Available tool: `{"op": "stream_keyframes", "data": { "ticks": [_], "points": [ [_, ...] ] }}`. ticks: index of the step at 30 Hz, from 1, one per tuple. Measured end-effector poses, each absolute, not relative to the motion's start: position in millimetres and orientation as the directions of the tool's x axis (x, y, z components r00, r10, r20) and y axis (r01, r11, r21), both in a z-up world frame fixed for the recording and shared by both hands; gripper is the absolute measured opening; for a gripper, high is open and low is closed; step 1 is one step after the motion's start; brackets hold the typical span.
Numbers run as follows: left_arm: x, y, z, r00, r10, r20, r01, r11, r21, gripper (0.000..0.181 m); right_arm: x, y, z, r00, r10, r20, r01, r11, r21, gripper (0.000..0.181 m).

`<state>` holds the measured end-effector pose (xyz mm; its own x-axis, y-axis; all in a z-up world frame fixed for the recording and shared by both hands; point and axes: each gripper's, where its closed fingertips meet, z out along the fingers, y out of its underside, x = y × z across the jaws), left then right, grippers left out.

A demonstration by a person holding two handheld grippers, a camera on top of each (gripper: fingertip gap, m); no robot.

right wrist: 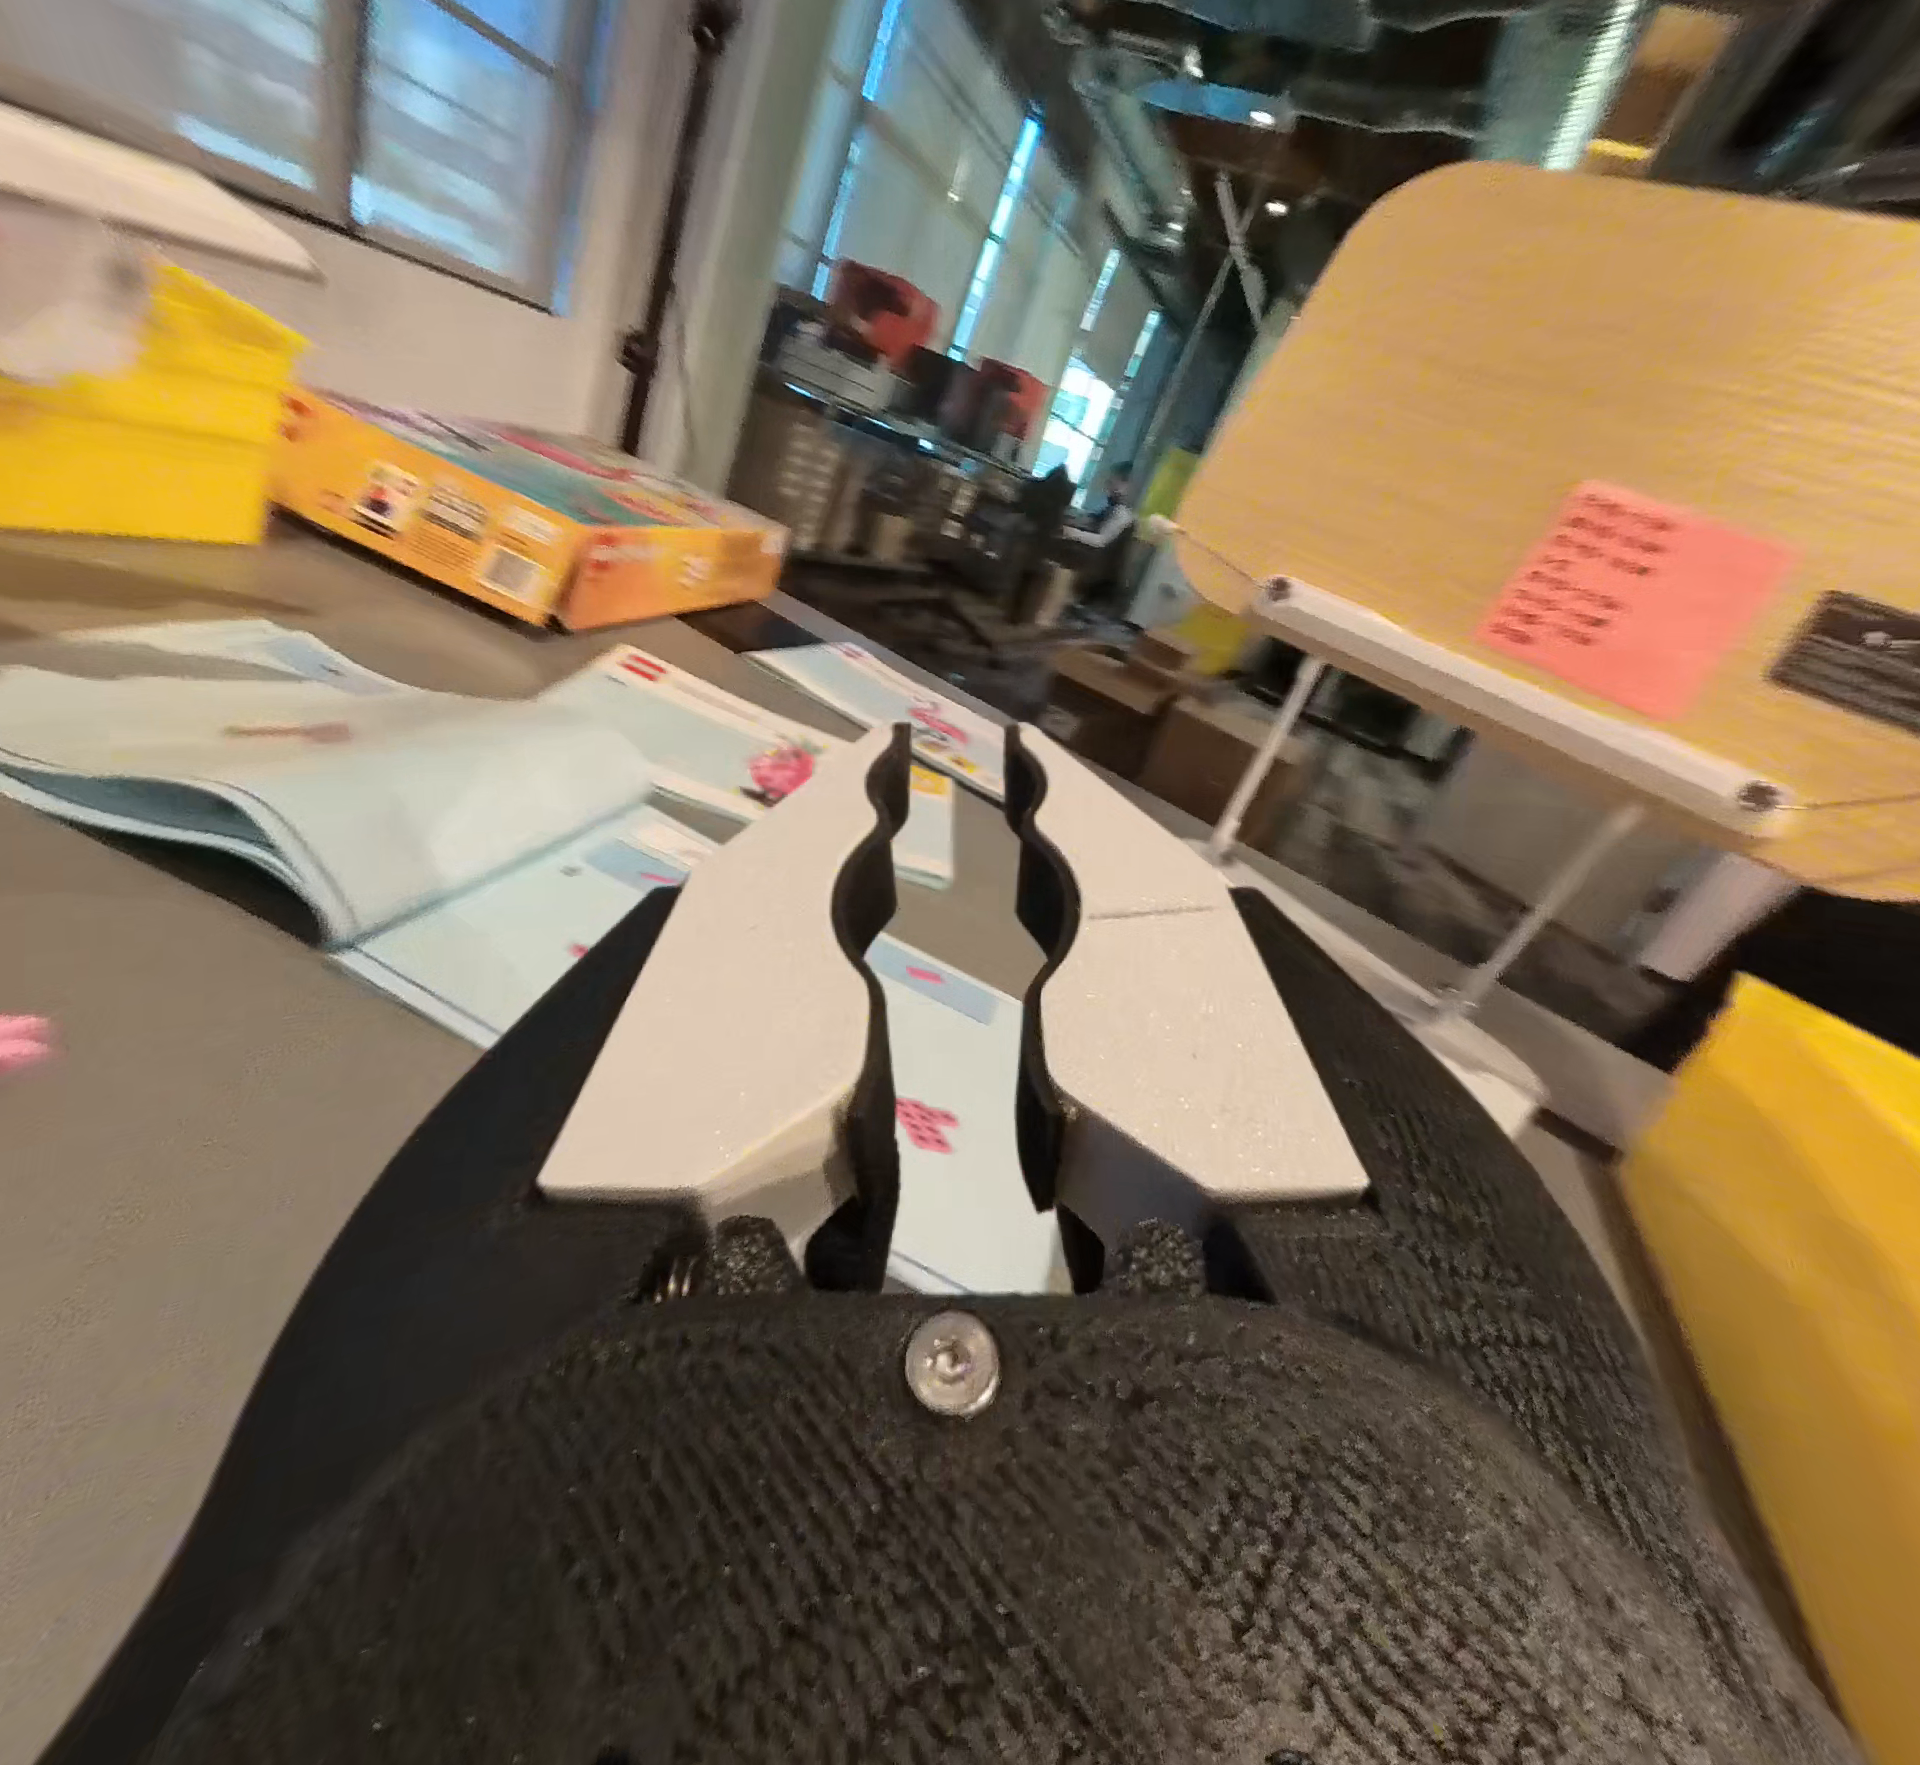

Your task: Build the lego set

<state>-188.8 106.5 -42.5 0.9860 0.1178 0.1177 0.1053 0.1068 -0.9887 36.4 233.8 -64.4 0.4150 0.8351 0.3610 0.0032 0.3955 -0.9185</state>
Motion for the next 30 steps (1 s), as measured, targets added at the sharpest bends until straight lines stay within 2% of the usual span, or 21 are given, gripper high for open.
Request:
{"op": "stream_keyframes", "data": {
  "ticks": [5, 8, 12, 15, 18, 20, 22, 25, 28, 30],
  "points": [
    [-175.9, 103.2, -29.6, 0.994, 0.108, 0.033, 0.020, 0.119, -0.993, 0.064, 39.0, 246.1, -72.3, 0.465, 0.796, 0.388, 0.060, 0.409, -0.910, 0.009],
    [-153.2, 89.7, -2.1, 1.000, 0.010, 0.005, 0.003, 0.180, -0.984, 0.069, 42.3, 248.9, -72.4, 0.478, 0.790, 0.383, 0.064, 0.404, -0.913, 0.005],
    [-138.7, 45.1, 28.6, 1.000, -0.014, -0.020, -0.016, 0.235, -0.972, 0.070, 43.6, 249.9, -74.6, 0.473, 0.794, 0.382, 0.075, 0.395, -0.916, 0.000],
    [-139.5, -3.6, 36.5, 0.999, -0.015, -0.033, -0.030, 0.198, -0.980, 0.069, 42.0, 248.9, -74.7, 0.464, 0.802, 0.376, 0.070, 0.390, -0.918, 0.000],
    [-181.9, -52.2, 43.3, 0.989, 0.121, -0.082, -0.091, 0.073, -0.993, 0.066, 38.1, 246.7, -75.6, 0.448, 0.811, 0.377, 0.069, 0.389, -0.919, 0.000],
    [-218.3, -78.8, 43.9, 0.975, 0.185, -0.120, -0.110, -0.061, -0.992, 0.051, 34.5, 244.8, -77.5, 0.433, 0.817, 0.380, 0.074, 0.389, -0.918, 0.000],
    [-256.0, -97.7, 33.4, 0.964, 0.230, -0.131, -0.074, -0.240, -0.968, 0.046, 31.3, 242.6, -79.8, 0.418, 0.823, 0.385, 0.082, 0.388, -0.918, 0.000],
    [-298.2, -110.4, -2.0, 0.964, 0.250, -0.091, 0.051, -0.509, -0.859, 0.037, 28.5, 239.3, -82.2, 0.401, 0.824, 0.401, 0.094, 0.398, -0.913, 0.000],
    [-320.4, -102.3, -43.2, 0.972, 0.230, -0.036, 0.135, -0.682, -0.718, 0.031, 27.0, 239.4, -85.3, 0.393, 0.825, 0.405, 0.109, 0.396, -0.912, 0.000],
    [-330.9, -92.6, -73.0, 0.982, 0.187, -0.035, 0.127, -0.779, -0.614, 0.015, 27.1, 240.8, -86.4, 0.395, 0.827, 0.401, 0.113, 0.389, -0.914, 0.000]
  ]
}}
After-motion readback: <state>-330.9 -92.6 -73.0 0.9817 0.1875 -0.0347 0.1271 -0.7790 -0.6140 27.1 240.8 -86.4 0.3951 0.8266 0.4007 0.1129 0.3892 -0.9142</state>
